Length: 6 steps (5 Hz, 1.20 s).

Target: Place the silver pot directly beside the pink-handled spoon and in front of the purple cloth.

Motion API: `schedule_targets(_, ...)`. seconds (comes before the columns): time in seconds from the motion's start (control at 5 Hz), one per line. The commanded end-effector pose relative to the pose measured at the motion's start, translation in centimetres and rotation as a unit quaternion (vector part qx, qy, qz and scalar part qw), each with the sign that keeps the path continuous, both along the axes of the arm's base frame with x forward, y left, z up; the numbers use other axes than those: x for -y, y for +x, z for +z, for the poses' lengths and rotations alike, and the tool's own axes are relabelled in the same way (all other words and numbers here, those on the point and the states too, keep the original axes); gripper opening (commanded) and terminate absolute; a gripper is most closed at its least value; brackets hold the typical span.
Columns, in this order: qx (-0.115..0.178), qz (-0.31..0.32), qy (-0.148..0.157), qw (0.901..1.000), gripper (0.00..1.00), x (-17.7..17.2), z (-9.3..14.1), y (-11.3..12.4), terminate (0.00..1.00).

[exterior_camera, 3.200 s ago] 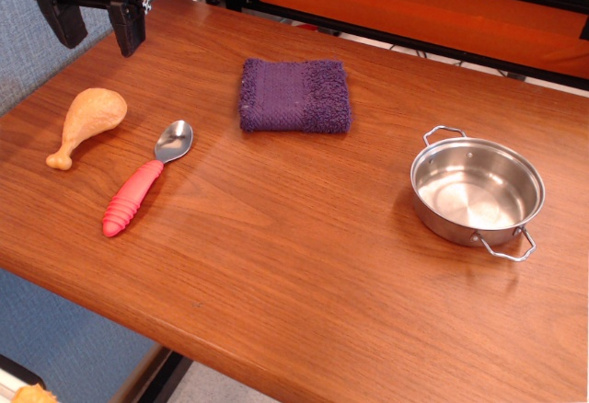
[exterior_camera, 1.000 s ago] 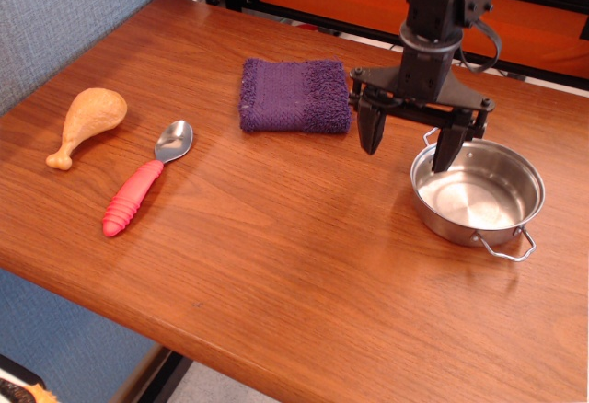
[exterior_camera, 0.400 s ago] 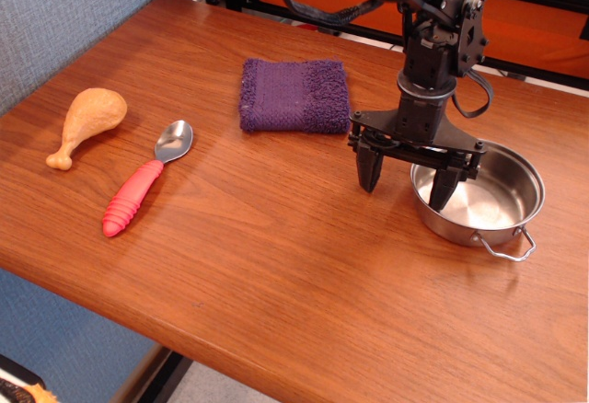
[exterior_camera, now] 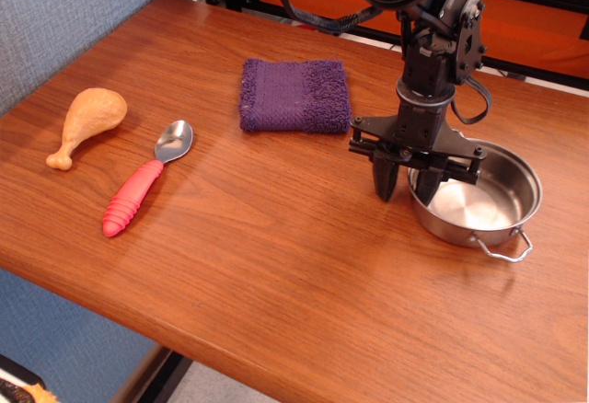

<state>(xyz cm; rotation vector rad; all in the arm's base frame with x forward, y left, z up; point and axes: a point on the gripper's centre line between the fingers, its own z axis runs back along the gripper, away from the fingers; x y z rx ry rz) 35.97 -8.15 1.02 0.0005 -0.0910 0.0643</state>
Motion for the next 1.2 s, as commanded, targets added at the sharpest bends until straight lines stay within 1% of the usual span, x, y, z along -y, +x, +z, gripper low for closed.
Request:
schedule_targets(0.0, 0.053, 0.03, -0.021, 0.9979, 0.0, -1.3, 4.4, 0.1, 0.0)
schedule_targets(0.2, 0.077, 0.057, -0.039, 0.9947, 0.0, -2.4, 6.3, -0.4, 0.0)
schedule_targets(0.4, 0.076, 0.082, -0.037, 0.9931, 0.0, -3.9, 6.9, -1.4, 0.0)
schedule_targets(0.6, 0.056, 0.101, -0.049, 0.9921, 0.0, -5.6, 6.3, -3.2, 0.0)
schedule_targets(0.8, 0.042, 0.104, -0.042, 0.9928, 0.0, -6.9, 6.4, -6.0, 0.0)
schedule_targets(1.0, 0.041, 0.129, -0.035, 0.9902, 0.0, -8.3, 5.9, -8.7, 0.0)
